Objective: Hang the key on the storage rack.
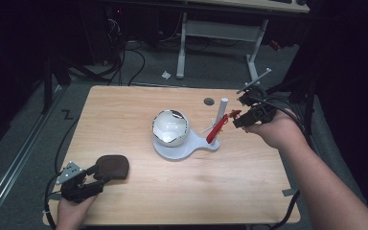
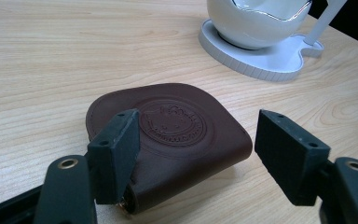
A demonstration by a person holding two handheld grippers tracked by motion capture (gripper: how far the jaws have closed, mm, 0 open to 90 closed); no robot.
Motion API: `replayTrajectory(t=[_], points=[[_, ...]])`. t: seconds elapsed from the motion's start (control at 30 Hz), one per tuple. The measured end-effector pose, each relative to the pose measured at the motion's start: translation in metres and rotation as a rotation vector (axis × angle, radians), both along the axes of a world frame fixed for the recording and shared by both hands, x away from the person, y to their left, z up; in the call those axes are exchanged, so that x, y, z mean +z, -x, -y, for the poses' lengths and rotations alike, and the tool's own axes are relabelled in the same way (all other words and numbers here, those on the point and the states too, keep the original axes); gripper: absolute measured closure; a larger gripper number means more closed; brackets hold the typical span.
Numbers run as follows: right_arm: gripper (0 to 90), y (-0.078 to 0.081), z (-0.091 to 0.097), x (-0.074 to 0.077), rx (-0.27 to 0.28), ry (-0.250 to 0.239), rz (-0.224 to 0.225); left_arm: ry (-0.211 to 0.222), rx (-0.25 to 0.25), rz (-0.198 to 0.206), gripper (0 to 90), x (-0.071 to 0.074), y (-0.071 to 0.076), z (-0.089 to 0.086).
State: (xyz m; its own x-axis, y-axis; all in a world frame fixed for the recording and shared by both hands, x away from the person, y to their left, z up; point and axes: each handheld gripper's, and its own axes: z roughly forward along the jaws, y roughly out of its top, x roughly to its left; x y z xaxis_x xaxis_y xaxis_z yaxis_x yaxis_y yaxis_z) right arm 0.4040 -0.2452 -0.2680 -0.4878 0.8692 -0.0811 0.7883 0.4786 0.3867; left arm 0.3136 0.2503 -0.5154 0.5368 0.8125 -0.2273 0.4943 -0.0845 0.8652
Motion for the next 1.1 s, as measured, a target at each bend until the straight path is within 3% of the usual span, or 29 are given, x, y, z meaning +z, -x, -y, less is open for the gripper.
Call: replayTrajectory(t=[0.73,1.1], points=[[66.2,-0.002,0.015,-0.014,-0.030,-0.013,0.003,-0.004,0.000,0.001,31.2,0.000,0.001,0.001],[66.2,-0.014,0.015,-0.028,-0.040,-0.025,0.013,-0.004,0.003,-0.001,31.2,0.000,0.001,0.000]])
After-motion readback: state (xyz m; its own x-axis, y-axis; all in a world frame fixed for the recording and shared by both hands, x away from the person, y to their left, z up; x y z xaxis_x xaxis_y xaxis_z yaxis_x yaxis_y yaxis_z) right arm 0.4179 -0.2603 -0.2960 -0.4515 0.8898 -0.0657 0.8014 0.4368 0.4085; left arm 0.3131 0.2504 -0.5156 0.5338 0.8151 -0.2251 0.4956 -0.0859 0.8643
